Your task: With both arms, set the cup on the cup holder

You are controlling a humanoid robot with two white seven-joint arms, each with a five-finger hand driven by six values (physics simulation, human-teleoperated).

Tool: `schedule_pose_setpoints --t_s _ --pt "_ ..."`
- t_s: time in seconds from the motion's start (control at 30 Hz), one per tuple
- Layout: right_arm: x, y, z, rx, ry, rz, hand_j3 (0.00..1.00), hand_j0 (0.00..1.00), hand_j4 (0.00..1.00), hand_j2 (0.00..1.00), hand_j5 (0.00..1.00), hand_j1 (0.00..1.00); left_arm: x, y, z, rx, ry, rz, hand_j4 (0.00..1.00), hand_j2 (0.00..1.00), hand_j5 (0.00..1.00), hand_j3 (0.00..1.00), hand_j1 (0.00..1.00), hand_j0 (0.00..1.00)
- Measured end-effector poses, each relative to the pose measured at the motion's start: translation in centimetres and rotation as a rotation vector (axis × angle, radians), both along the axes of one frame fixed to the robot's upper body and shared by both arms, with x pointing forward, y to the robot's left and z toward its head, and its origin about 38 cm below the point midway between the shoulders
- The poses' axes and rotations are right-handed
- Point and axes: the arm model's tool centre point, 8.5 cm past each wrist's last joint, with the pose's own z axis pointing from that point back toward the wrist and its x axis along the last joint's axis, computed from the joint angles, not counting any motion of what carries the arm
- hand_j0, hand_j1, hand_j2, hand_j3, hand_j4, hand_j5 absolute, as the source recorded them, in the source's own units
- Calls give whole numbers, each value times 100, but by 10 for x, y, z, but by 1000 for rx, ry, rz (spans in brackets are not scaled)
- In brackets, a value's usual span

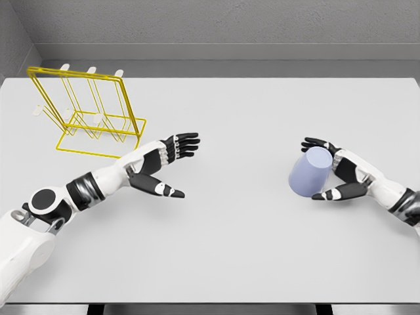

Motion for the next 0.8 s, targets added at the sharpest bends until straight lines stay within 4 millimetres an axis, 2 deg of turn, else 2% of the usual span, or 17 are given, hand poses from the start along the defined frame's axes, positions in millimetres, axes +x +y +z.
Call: schedule_pose_setpoints --t_s 0.43,0.53,0.67,0.8 --pt "3 10 -1 16 -6 12 94 94 94 94 94 94 -1 0 4 -11 -21 -11 100 100 100 100 100 100" --pt "3 12 -1 20 -7 14 88 88 88 88 88 88 -1 -1 8 -26 -48 -14 100 100 100 100 100 100" --pt "5 14 -1 25 -10 16 68 68 68 68 68 68 -3 -1 9 -32 -61 -18 100 100 100 100 100 100" --pt "8 15 2 26 -18 17 63 63 63 63 63 63 -4 -4 7 -30 -59 -23 100 100 100 100 100 100"
